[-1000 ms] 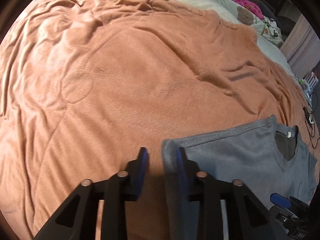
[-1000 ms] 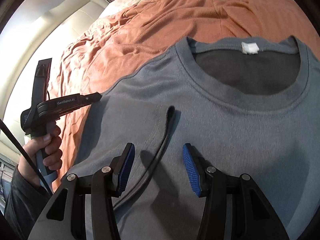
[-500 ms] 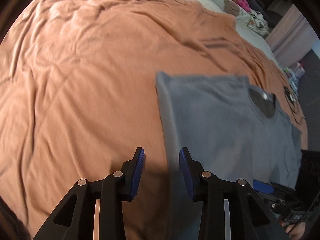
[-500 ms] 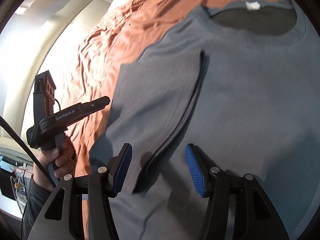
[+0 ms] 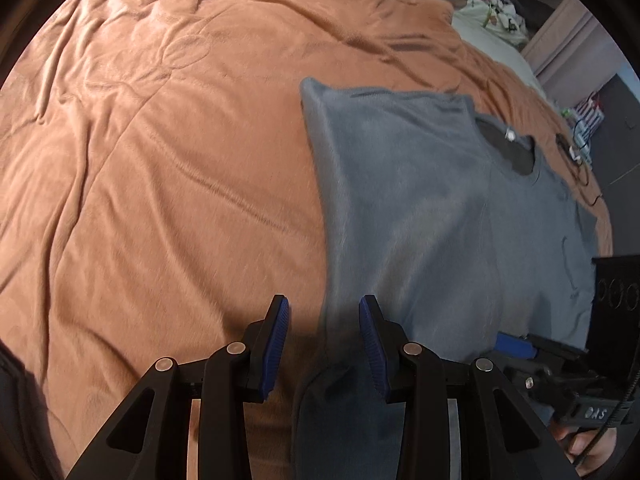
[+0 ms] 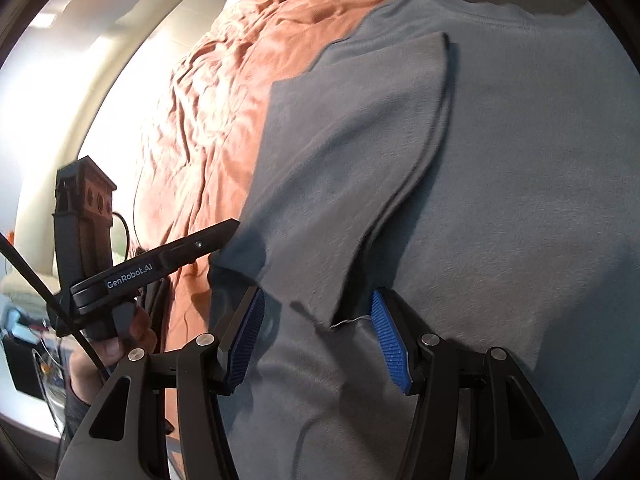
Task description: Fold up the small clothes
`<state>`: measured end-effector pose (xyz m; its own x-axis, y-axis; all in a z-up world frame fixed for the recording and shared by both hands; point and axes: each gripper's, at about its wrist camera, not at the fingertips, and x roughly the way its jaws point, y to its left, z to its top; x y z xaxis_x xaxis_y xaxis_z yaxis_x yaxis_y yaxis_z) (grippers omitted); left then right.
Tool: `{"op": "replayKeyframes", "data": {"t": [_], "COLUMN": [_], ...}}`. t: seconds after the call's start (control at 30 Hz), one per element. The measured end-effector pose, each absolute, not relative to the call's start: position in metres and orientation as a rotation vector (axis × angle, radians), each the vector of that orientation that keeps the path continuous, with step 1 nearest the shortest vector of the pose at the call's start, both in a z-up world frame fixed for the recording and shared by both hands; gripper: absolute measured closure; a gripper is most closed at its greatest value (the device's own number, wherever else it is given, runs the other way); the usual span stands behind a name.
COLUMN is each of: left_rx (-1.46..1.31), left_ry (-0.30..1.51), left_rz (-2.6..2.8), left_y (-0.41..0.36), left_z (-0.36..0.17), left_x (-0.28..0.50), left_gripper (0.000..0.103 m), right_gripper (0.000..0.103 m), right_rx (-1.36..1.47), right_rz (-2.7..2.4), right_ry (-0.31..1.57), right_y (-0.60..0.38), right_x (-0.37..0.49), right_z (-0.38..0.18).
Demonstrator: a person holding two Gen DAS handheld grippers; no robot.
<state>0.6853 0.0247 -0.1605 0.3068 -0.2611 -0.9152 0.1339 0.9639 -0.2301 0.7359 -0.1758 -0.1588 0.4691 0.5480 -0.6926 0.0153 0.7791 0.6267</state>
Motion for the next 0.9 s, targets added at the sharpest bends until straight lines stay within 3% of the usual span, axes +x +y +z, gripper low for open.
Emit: {"op": "replayKeyframes", "data": {"t": [0.03,0.1,0.17,0.47,0.67,0.73,0.77,0.8,0.87,0.9], "left_rx": [-0.113,-0.102,-0.093,-0.023,-0.046,-0.072,-0.086,-0.101,-0.131,-0.142], "left_ry": [1.241,1.256,1.257,1.234,1.193,1.165,1.153,1.142,1.123,1.113], "left_rz": [-0.257,-0.244,-0.236,-0.145,-0.130,-0.129,-0.130,-0.135,-0.149,-0.155], "left_y": [0.025,0.026,0.026,0.020,0.025,0.028,0.028,0.029,0.029,0.027], "left_z": [-0.163,-0.169,-0.172,-0.171,-0.152,-0.143,-0.139,-0.133,-0.123,-0.118], "left_x": [0.685,0.683,0.680,0.682,0.667,0.657,0.653,0.648,0.637,0.632], "left_gripper": [0.064,0.064,0.064,0.063,0.054,0.047,0.046,0.044,0.040,0.036], "right_gripper": [0.066,0.092,0.103,0.103,0.102,0.097,0.083,0.060,0.038,0.037], "right_rx": [0.604,0.593,0.583,0.482,0.497,0.487,0.480,0.464,0.421,0.405], "right_rz": [0.350,0.319,0.312,0.229,0.227,0.234,0.233,0.222,0.188,0.179], "right_ry": [1.047,1.069,1.063,1.108,1.118,1.099,1.086,1.074,1.030,1.002], "right_y": [-0.173,-0.171,-0.172,-0.166,-0.176,-0.180,-0.184,-0.186,-0.190,-0.197], "right_x": [0.736,0.740,0.741,0.733,0.716,0.706,0.699,0.696,0.682,0.670], "right_z": [-0.158,-0.160,-0.157,-0.143,-0.138,-0.130,-0.125,-0.120,-0.106,-0.097]}}
